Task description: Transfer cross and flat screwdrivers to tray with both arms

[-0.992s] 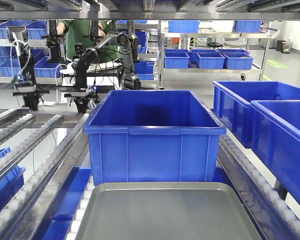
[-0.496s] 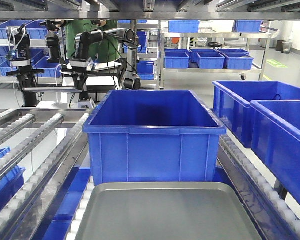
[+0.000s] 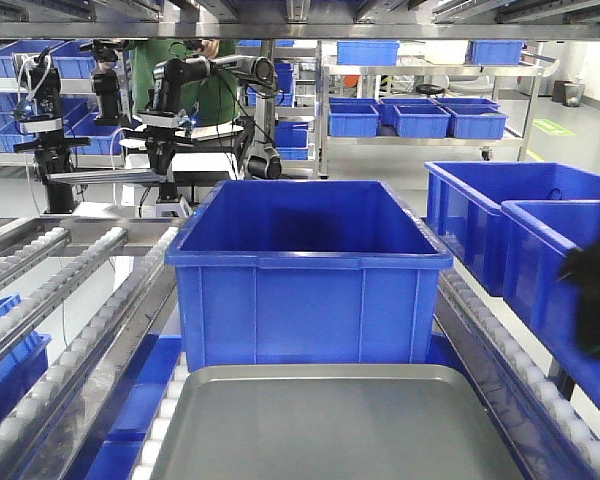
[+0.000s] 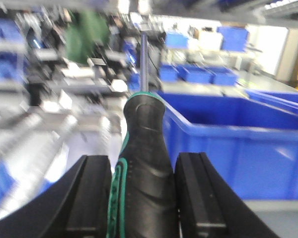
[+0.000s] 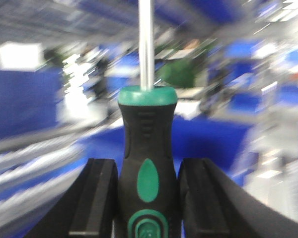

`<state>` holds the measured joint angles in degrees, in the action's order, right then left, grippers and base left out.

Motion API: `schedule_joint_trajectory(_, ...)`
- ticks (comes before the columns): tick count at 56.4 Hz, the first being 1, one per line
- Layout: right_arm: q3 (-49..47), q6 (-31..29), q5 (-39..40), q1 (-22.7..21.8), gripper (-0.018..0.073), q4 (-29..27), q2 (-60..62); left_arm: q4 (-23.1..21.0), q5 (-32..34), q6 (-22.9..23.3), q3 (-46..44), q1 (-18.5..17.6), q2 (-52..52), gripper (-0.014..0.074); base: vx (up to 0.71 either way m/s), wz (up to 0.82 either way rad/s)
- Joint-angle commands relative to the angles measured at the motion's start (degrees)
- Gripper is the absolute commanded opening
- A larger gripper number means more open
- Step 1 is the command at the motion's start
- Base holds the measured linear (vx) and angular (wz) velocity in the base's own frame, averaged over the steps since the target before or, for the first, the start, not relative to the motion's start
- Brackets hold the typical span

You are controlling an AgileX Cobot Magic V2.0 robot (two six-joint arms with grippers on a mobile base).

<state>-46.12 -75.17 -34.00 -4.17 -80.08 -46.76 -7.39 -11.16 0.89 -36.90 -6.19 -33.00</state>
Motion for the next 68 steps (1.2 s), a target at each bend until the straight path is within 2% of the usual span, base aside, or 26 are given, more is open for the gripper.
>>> schedule_joint_trajectory(1,-1.8,2.9,-3.0,0.0,-0.0009,-2.3,-3.6,-4.1,5.4,0.3,-1.8,-2.6,-2.7,0.0002,0.00,0.00)
schedule_joint_trajectory(9,-1.8,7.5,-5.8,0.1,-0.0009,-2.3,-10.6,-7.0,8.0,0.2,-1.8,-9.1,-8.3,0.0002,0.00,0.00)
schedule_joint_trajectory(20,-1.8,13.1,-10.5,0.1,-0.0009,-2.9,-20.7,-7.8,18.0,0.8,-1.8,-20.4,-19.1,0.0002,0.00,0.00)
schedule_joint_trajectory(26,-1.8,15.2,-11.9,0.2,-0.0009,-3.4,-26.0,-7.8,23.7,5.7,-2.8,-25.6,-26.4,0.0002,0.00,0.00)
schedule_joint_trajectory(33,-1.8,13.9,-11.5,4.8,-0.0009,-5.2,-31.0,-7.8,27.4,9.2,-5.7,-29.6,-34.4,0.0002,0.00,0.00)
schedule_joint_trajectory(42,-1.8,9.9,-9.9,9.8,-0.0009,-11.6,-36.1,-7.8,30.2,13.6,-9.6,-31.2,-41.9,0.0002,0.00,0.00)
schedule_joint_trajectory(52,-2.0,6.6,-9.6,10.9,-0.0009,-18.4,-39.5,-7.8,32.9,16.5,-10.7,-31.2,-47.9,0.0002,0.00,0.00)
schedule_joint_trajectory(64,-2.0,6.4,-9.7,10.9,-0.0007,-19.3,-40.6,-7.8,36.5,21.6,-10.7,-31.9,-51.1,0.0003,0.00,0.00)
schedule_joint_trajectory(68,-2.0,6.4,-9.6,10.9,-0.0003,-19.3,-40.6,-7.8,36.3,21.8,-10.7,-31.9,-51.4,0.0006,0.00,0.00)
